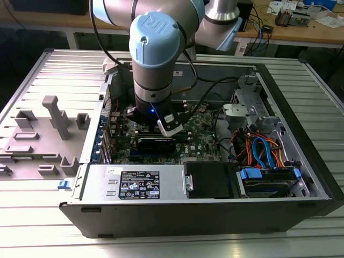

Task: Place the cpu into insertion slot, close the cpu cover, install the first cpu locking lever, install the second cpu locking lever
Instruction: 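Install the second cpu locking lever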

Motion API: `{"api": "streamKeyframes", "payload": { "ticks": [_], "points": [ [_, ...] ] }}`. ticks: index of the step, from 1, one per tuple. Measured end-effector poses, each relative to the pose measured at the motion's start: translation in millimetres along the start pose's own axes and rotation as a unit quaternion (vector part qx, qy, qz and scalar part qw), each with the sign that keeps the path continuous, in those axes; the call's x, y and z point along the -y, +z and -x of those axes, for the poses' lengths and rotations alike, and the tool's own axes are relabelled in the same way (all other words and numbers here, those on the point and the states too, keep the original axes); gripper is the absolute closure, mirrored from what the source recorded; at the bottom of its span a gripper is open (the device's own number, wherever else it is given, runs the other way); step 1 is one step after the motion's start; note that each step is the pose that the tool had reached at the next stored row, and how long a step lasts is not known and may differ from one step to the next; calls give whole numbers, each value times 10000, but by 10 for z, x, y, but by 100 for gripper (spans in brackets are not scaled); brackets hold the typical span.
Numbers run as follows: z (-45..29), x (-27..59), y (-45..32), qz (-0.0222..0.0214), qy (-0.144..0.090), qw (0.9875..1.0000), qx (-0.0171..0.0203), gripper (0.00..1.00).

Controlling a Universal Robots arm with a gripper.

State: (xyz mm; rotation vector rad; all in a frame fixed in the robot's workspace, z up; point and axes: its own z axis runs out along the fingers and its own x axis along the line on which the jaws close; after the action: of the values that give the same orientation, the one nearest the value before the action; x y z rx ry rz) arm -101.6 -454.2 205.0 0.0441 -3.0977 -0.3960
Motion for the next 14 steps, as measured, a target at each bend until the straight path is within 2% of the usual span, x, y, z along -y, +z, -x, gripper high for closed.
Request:
{"api": "streamKeyframes", "payload": {
  "ticks": [14],
  "points": [
    [-21,5,57,80,-2,10000,2,89]
  ]
}}
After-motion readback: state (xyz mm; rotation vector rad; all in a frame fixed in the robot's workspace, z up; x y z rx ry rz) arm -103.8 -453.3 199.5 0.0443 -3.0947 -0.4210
